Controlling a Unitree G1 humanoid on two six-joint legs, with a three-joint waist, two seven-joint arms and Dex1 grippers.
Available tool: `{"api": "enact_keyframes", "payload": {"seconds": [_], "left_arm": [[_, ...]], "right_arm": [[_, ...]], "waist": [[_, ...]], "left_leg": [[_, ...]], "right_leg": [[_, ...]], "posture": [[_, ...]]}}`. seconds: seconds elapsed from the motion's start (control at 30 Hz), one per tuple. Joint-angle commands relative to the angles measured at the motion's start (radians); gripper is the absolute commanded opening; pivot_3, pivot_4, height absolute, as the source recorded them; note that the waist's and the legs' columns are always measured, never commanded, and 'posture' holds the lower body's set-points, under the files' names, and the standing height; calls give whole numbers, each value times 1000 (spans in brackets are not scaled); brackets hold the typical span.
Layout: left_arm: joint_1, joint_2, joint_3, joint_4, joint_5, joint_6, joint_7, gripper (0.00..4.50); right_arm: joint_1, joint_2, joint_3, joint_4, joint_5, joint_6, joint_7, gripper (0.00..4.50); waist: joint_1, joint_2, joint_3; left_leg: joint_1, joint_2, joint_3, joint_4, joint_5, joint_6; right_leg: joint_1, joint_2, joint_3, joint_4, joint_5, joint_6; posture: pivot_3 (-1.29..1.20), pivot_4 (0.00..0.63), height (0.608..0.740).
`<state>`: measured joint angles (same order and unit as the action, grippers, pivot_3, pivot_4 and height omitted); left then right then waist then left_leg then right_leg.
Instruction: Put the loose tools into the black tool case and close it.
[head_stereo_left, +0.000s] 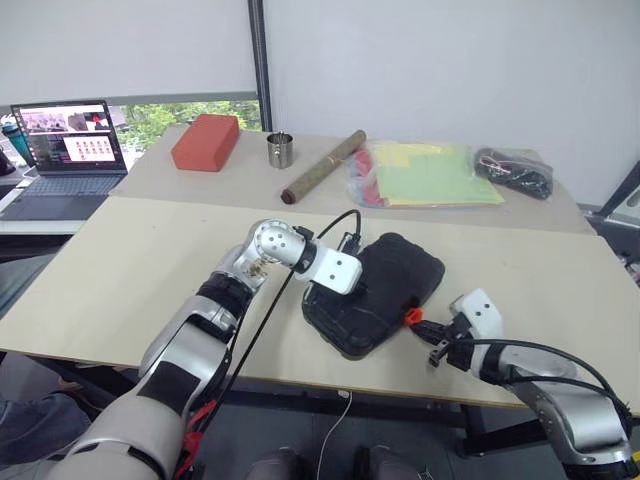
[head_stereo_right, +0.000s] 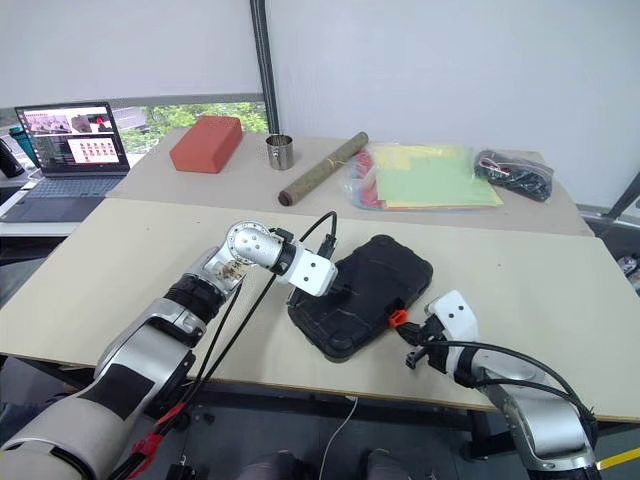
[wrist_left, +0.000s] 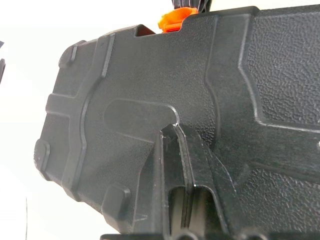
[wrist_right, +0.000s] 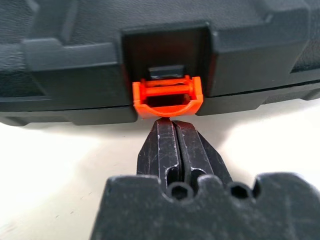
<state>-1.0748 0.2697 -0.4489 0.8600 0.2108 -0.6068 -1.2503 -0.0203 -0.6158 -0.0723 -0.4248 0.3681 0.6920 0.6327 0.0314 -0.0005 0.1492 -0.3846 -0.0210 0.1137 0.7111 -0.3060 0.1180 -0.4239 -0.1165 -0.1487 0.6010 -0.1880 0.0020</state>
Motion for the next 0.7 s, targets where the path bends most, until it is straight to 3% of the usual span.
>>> {"api": "enact_keyframes", "payload": {"seconds": [0.03,0.53,0.63,0.7], "left_arm": [[59,-24,-109,90,106,8,-27,0],[69,-27,-95,92,84,24,-43,0],[73,-27,-87,94,80,35,-36,0],[75,-25,-74,89,69,51,-34,0]], "right_arm": [[-65,11,-26,-119,51,-47,14,63],[-148,-108,4,-81,16,-47,92,63],[-150,-108,20,-69,6,-50,94,63],[-147,-111,19,-68,2,-50,89,63]], "waist": [[-1,0,0],[-9,0,0],[2,2,-2],[13,3,-3]], "left_leg": [[0,0,0,0,0,0],[1,0,0,0,0,0],[2,0,0,0,-4,7],[1,0,0,0,-2,4]], "right_leg": [[0,0,0,0,0,0],[0,0,-1,-1,0,0],[0,0,-1,-3,0,0],[1,0,-2,-6,0,-1]], "posture": [[0,150,737],[0,150,737],[0,150,737],[0,150,737]]}}
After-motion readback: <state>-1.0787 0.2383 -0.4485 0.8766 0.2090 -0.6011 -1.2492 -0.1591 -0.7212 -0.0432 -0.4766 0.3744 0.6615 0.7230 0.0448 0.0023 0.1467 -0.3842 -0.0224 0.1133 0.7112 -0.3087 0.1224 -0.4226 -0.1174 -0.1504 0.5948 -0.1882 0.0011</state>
